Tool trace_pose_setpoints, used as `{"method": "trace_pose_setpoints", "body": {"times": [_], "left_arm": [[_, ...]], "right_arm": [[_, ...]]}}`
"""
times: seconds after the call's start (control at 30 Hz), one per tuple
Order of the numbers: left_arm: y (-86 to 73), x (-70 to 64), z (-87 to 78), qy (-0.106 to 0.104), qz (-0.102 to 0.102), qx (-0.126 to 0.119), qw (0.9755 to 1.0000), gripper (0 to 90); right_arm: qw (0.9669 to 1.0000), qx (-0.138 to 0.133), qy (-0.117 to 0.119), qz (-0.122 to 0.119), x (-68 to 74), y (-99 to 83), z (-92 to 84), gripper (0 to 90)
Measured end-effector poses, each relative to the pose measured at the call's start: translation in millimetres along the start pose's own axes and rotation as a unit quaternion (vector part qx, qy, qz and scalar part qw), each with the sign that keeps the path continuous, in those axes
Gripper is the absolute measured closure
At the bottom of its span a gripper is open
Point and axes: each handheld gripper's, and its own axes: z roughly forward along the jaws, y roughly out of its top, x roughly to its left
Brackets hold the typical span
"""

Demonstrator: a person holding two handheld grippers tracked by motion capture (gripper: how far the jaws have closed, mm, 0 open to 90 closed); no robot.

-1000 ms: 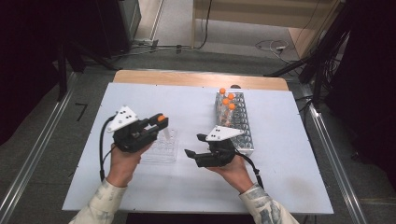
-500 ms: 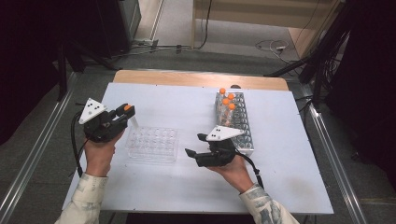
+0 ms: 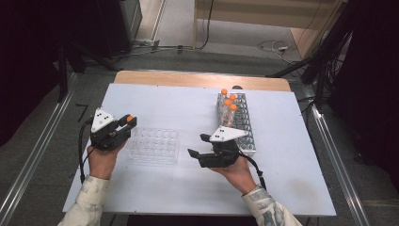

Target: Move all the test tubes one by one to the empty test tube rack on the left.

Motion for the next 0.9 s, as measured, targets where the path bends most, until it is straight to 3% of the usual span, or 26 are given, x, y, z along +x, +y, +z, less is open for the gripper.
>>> {"method": "trace_pose_setpoints", "body": {"times": [0.2, 0.57, 0.9], "left_arm": [[-2.3, -5.8, 1.9, 0.007, 0.015, 0.008, 0.9998, 70.1], [-4.8, -7.5, 4.2, 0.008, 0.017, 0.02, 0.9996, 65.4], [-2.7, -4.2, 2.4, 0.005, -0.005, 0.011, 0.9999, 41.9]], "right_arm": [[1.0, 0.002, 0.0, 0.002, -0.1, -0.2, 0.4, 29.8], [1.0, 0.001, -0.002, 0.003, -0.6, -0.4, -0.5, 29.9], [0.9999, -0.006, -0.009, 0.008, -4.6, 0.3, -4.5, 29.9]]}}
